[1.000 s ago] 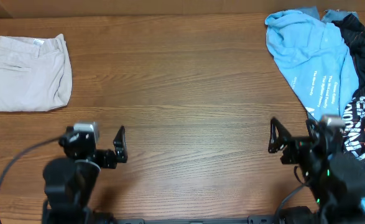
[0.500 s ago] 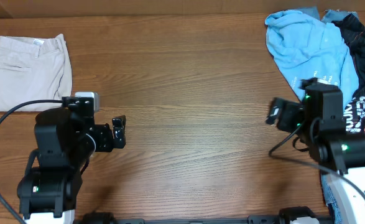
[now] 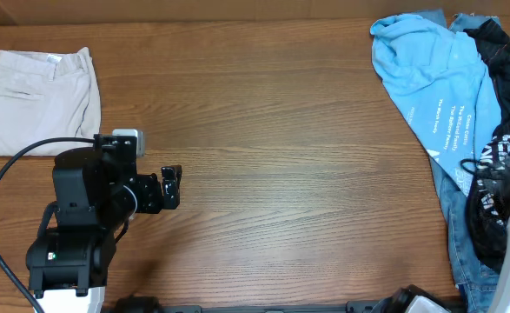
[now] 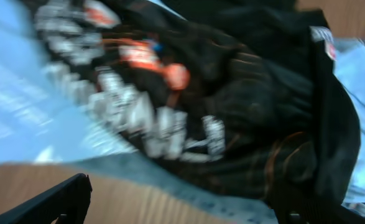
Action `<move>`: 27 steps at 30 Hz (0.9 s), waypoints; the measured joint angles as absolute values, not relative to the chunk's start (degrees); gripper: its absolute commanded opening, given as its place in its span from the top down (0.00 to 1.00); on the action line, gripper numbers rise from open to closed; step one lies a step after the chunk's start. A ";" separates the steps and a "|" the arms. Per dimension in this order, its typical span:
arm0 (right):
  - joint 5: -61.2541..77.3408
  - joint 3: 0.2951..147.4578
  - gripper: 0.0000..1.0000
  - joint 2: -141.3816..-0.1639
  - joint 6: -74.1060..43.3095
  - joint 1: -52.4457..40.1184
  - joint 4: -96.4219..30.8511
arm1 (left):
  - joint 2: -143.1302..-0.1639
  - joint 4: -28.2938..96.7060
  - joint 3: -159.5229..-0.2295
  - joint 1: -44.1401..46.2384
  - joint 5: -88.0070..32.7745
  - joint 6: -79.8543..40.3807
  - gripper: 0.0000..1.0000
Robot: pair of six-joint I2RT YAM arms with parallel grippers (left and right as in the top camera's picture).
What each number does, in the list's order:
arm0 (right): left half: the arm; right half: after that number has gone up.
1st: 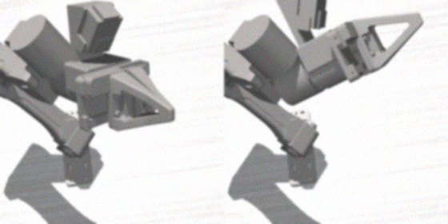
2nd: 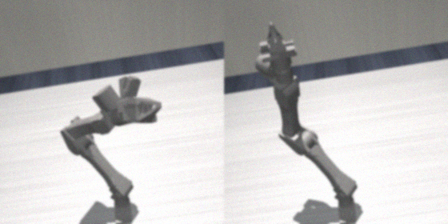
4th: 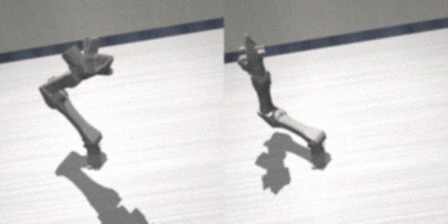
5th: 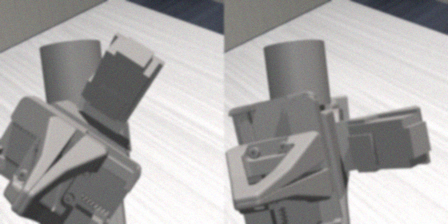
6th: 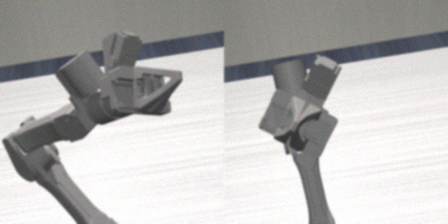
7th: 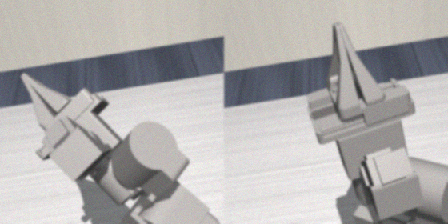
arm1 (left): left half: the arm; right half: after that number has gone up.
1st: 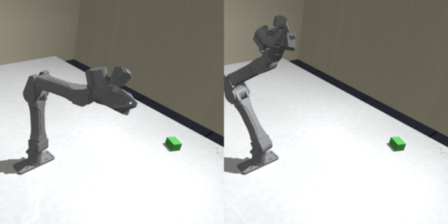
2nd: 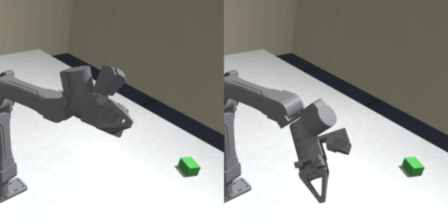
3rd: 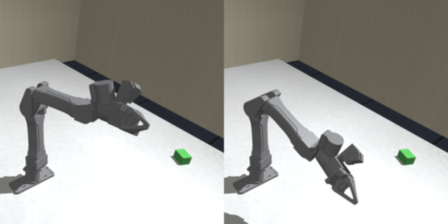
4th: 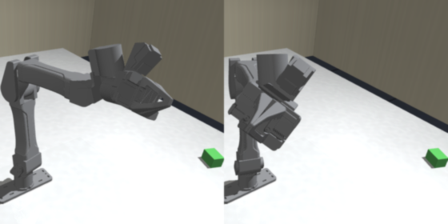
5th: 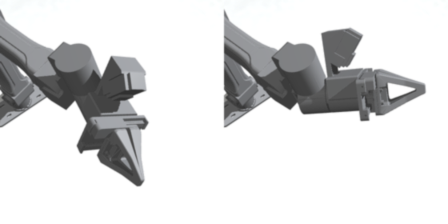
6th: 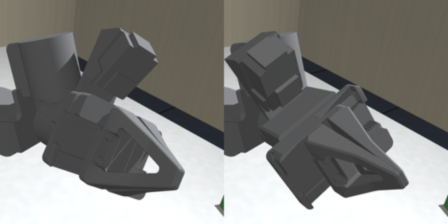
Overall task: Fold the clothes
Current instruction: 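Reach the right gripper into the pile and grasp the black jersey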
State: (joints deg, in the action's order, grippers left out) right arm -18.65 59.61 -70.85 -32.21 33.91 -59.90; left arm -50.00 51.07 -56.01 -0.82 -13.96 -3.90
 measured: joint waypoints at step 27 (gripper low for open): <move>-18.46 57.60 0.96 -85.78 -32.97 37.15 -58.96 | -50.00 51.27 -56.01 -0.82 -13.98 -3.88 0.00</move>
